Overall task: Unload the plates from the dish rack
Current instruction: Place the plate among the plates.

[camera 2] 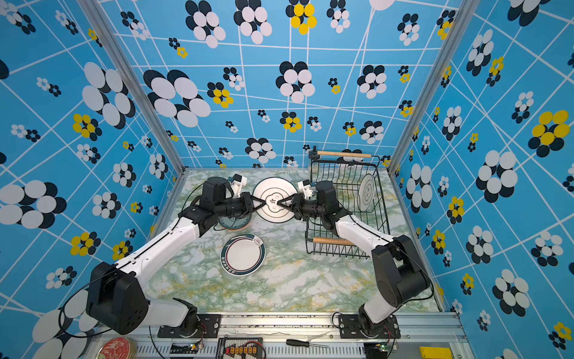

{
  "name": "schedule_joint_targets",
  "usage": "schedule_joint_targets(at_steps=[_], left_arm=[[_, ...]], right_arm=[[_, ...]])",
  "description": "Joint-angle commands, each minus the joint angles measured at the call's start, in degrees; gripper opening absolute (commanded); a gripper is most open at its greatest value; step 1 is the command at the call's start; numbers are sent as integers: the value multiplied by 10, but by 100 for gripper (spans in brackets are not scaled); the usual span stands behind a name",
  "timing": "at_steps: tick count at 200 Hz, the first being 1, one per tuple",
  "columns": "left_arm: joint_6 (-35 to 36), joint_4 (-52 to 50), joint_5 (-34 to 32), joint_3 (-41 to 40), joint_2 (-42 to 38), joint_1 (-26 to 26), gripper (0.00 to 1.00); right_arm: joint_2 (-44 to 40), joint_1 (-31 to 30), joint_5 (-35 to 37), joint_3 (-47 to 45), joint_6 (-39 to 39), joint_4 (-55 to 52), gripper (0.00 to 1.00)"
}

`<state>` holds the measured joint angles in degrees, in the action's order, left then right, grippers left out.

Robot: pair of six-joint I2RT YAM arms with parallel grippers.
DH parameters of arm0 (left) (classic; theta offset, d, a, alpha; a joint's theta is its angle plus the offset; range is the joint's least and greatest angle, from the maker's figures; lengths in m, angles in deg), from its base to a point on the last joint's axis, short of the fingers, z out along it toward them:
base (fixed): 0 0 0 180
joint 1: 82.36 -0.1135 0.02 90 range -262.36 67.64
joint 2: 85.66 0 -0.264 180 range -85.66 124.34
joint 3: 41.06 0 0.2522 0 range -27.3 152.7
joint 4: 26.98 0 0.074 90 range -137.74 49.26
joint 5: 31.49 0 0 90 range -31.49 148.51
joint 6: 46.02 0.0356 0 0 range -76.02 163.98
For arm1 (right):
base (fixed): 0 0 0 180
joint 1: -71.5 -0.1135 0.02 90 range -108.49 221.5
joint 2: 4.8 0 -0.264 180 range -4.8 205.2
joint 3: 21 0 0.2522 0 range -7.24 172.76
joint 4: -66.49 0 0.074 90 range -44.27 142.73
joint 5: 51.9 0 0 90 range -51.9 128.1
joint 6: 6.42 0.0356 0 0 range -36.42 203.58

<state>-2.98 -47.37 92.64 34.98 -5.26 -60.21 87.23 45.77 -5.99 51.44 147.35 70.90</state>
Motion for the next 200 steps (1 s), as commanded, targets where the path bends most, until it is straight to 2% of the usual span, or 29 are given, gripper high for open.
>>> schedule_joint_targets(at_steps=[1,26,44,97,128,149,200], left_arm=[[20,-34,8,11,8,4,11],[24,-58,8,19,7,-3,6],[24,-71,8,18,-3,-13,3],[38,-161,11,33,-51,-54,0],[60,-251,-1,44,-90,-82,0],[87,-326,-33,47,-120,-102,0],[122,-459,-128,22,-183,-131,0]], right_arm=[[-9,-13,-10,29,-10,26,52],[-11,-13,-4,35,-18,14,69],[-15,-13,5,44,-38,-19,76],[-44,-13,129,133,-215,-325,99],[-56,-13,238,187,-287,-469,99],[-65,-13,315,222,-328,-549,99],[-79,-13,593,293,-388,-712,99]])
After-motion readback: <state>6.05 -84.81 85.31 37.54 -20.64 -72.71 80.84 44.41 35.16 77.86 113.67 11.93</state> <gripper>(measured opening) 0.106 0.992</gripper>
